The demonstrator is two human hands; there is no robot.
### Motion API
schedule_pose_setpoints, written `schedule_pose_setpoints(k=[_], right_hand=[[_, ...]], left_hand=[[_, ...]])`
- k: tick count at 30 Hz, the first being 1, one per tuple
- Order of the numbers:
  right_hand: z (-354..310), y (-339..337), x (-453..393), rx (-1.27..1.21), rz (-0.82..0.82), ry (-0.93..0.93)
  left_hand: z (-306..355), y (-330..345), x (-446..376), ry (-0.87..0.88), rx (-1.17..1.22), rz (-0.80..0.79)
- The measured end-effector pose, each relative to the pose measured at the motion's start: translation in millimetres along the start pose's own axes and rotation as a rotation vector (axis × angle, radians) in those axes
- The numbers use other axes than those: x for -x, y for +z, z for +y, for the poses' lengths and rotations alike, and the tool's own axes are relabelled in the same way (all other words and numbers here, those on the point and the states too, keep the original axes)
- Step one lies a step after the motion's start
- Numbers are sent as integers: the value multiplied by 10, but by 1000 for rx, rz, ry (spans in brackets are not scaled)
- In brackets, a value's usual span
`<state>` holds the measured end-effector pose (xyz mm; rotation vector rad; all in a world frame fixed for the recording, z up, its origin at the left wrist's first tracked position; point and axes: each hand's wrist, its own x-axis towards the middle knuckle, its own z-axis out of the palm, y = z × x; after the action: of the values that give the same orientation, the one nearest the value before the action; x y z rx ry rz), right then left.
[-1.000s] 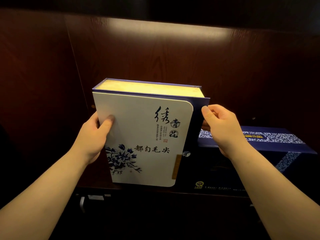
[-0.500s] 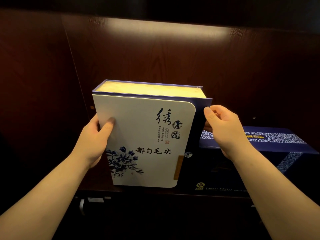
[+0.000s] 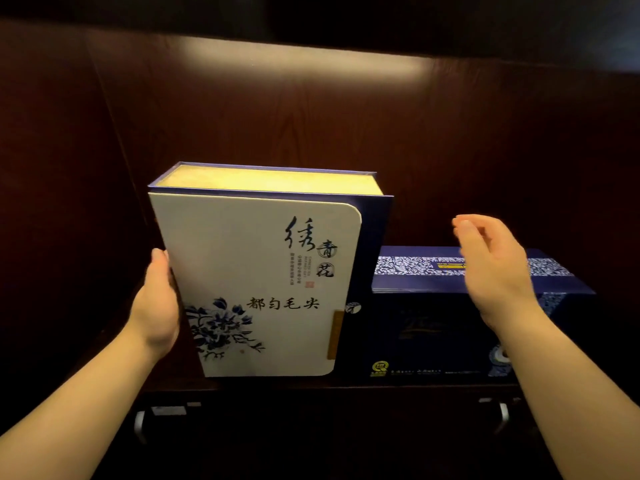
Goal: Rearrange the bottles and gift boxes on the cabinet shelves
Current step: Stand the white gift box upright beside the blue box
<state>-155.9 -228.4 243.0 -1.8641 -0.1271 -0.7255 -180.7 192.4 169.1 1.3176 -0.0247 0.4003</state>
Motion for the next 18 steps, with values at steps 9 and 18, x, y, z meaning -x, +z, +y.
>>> schedule_pose_setpoints(k=[9, 18], right_hand=[[1405, -1689, -487, 134, 458, 512], [1819, -1566, -300, -536, -5, 844]], left_hand=[[-196, -11, 60, -78, 41, 96], [-144, 129, 194, -167, -45, 169]])
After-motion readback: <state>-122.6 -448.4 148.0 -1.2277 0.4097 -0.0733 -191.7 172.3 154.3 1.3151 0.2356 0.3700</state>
